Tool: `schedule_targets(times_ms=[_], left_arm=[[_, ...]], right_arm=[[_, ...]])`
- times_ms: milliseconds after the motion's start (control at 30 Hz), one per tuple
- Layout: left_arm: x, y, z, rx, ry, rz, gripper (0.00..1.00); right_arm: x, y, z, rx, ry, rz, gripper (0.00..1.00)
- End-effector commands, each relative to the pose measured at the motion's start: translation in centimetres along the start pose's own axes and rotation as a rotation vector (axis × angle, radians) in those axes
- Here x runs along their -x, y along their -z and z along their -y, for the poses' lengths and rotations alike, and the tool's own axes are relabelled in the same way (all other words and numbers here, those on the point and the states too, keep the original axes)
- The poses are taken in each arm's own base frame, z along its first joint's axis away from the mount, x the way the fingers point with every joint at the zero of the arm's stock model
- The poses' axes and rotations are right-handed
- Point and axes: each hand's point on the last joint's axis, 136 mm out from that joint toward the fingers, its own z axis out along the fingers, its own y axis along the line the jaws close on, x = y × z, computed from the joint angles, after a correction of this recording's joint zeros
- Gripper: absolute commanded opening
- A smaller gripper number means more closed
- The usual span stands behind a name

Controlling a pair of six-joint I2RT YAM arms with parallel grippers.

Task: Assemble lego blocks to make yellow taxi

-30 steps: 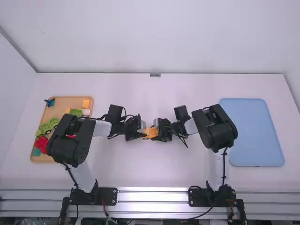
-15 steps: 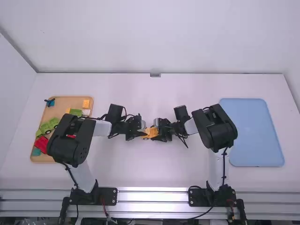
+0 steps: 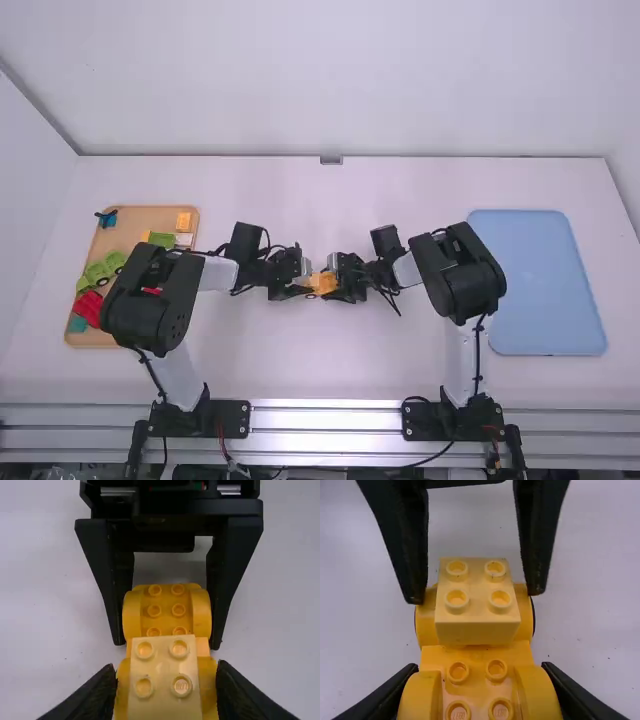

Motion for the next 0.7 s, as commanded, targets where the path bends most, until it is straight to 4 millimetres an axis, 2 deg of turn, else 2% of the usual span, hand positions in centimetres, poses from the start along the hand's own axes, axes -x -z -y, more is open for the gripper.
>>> schedule_targets(times_ms=[0,33,167,267,300,367,433,467,567,667], left_arm=[[0.3,-0.3,0.4,-0.017,-0.008,0.017,0.52],[0.3,-0.3,0.4,-0.017,-0.008,0.017,0.52],[2.3,0.7,0.4,-0.044,-0.024,0.135,0.52],[4.2,2.2,0.2,-0.049,-0.048,0.230,0.52],[4.2,2.2,0.1,-0.048,-0.050,0.234,0.52],[4.3,2.6,-0.3,-0.033,-0.059,0.245,0.40],[3.1,2.3,-0.7,-0.006,-0.028,0.178,0.02],[2.8,2.2,-0.8,-0.001,-0.016,0.162,0.02],[0.3,0.8,-1.0,0.028,0.084,0.033,0.02],[-1.1,-0.4,0.4,-0.015,0.100,-0.015,0.02]], right_arm=[[-0.1,0.0,-0.3,-0.002,-0.007,-0.017,0.58],[-0.1,0.0,-0.3,-0.002,-0.007,-0.017,0.58],[-0.1,0.0,-0.3,-0.002,-0.007,-0.017,0.58],[-0.1,0.0,-0.3,-0.002,-0.007,-0.017,0.58],[-0.1,0.0,-0.3,-0.002,-0.007,-0.017,0.59],[-0.1,0.0,-0.3,-0.002,-0.006,-0.016,0.59],[-0.1,0.0,-0.3,-0.002,-0.006,-0.016,0.59],[-0.1,0.0,-0.3,-0.002,-0.006,-0.016,0.58],[-0.1,0.0,-0.3,-0.002,-0.006,-0.016,0.58],[-0.1,0.0,-0.3,-0.002,-0.007,-0.016,0.58]])
